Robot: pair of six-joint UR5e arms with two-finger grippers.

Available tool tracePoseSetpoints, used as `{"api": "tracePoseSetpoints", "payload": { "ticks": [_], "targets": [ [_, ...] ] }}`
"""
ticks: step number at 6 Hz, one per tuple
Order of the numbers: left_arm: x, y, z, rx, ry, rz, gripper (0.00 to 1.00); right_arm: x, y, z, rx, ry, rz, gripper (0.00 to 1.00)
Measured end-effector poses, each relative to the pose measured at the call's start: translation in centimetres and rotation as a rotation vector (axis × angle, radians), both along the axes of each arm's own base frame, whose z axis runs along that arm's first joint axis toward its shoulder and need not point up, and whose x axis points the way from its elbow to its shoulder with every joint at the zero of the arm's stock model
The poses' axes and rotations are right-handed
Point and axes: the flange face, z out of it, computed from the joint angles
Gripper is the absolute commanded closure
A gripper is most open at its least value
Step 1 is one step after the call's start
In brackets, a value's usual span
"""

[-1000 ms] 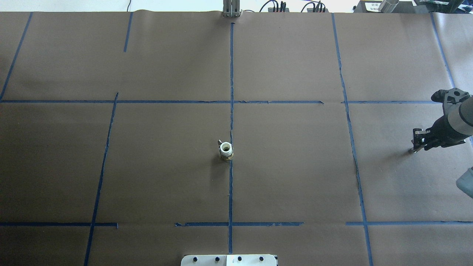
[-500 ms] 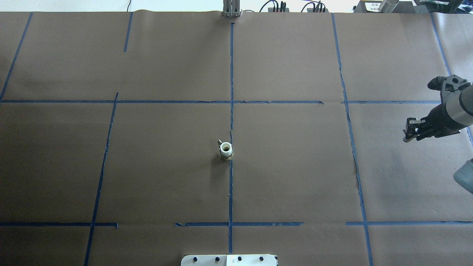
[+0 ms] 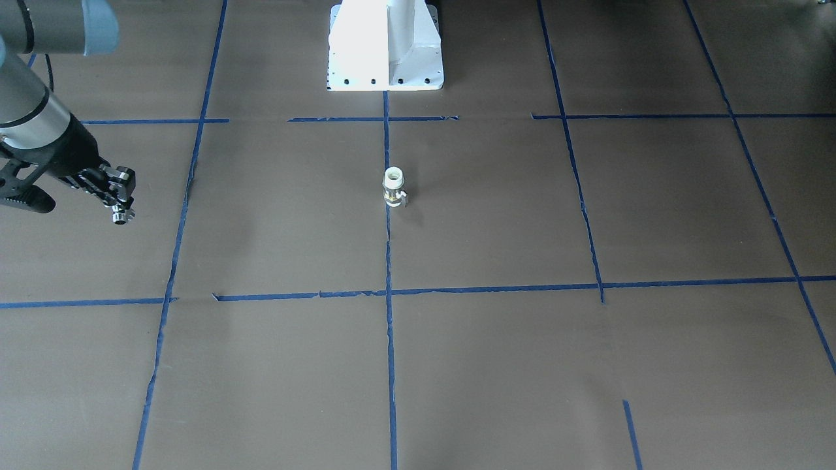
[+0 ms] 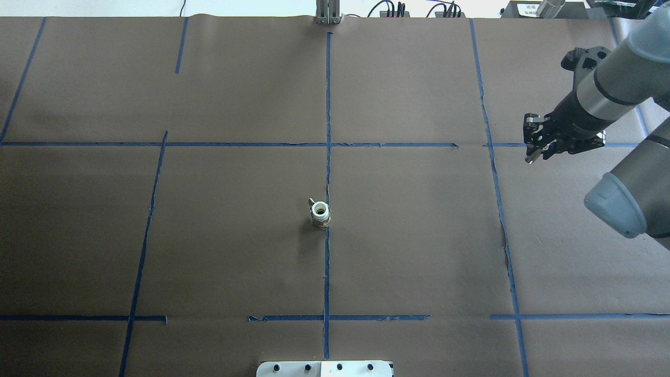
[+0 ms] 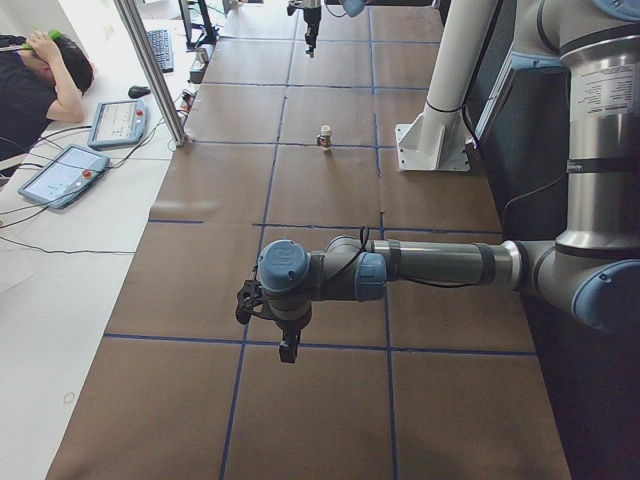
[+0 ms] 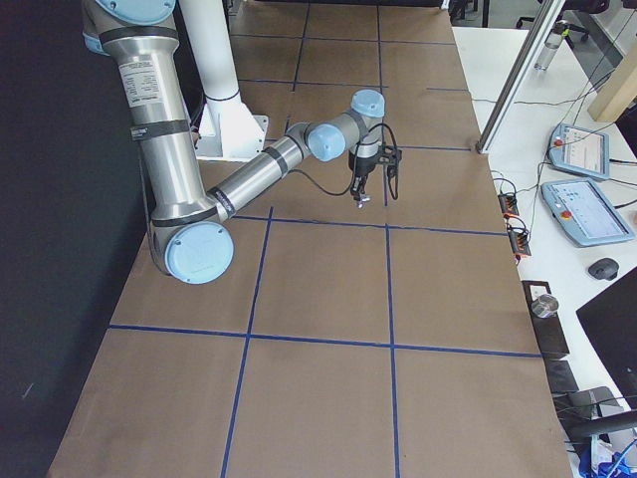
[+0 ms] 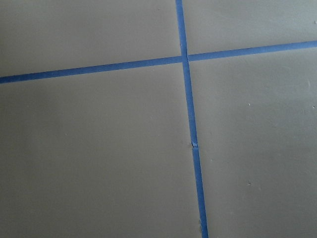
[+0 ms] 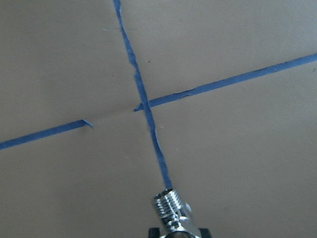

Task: Assemble PPR valve and pipe with both arms
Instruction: 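Carry the chrome fitting with the right gripper above the white valve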

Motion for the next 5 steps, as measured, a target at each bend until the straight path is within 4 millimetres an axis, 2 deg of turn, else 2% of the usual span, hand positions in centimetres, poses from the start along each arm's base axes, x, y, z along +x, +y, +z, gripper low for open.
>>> {"api": "tracePoseSetpoints", "payload": {
  "ticks": [2, 5],
  "targets": [
    [0.0, -0.1, -0.6, 0.004, 0.000, -0.010, 0.00, -3.9, -0.2, -6.6, -0.064, -0.036, 0.062, 1.00],
    [0.0, -0.3, -1.5, -0.005, 0.000, -0.036, 0.00, -11.6, 1.9, -14.1, -0.196, -0.081, 0.227, 1.00]
  ]
}}
